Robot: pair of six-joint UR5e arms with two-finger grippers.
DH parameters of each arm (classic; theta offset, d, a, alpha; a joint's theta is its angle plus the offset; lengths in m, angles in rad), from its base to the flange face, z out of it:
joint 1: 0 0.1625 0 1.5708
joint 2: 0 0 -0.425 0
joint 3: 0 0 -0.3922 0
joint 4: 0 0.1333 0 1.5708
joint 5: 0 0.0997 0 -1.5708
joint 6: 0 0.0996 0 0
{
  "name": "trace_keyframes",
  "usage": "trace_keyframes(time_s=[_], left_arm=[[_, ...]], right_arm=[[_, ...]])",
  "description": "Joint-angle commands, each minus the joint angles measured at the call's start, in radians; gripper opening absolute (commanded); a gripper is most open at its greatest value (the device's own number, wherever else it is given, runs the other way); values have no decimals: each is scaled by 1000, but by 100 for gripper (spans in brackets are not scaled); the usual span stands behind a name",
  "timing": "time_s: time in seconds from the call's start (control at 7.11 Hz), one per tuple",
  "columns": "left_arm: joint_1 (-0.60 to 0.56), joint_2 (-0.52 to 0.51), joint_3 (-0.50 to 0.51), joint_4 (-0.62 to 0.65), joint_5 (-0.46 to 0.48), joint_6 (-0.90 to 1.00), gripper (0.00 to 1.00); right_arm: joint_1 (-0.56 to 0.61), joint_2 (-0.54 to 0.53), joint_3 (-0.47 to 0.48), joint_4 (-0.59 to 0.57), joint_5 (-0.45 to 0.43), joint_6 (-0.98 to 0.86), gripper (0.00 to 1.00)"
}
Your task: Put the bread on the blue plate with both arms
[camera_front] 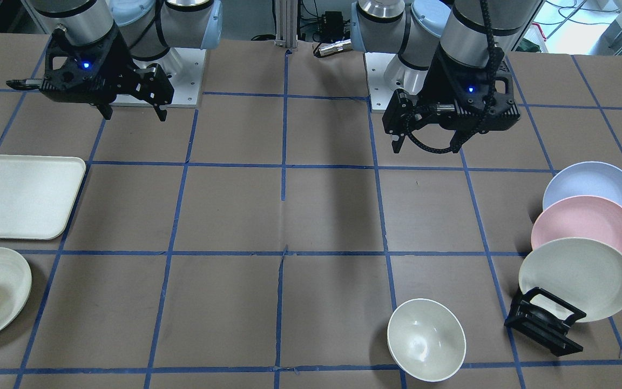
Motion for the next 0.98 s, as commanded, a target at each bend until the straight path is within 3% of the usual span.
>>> trace_keyframes(time_s=[0.0,0.42,0.7,0.84], left_arm=[[13,16,1,-61,19,2,100],[178,42,-3,-150,44,348,100],[334,44,-7,-150,111,745,100],[435,44,-41,-146,108,896,100]], right_arm=[[-104,2,1,10,-1,-21,100],[-403,21,1,5,-9,-301,100],[-545,77,1,-12,-143,-481,100],[-630,87,1,-34,-142,-605,100]])
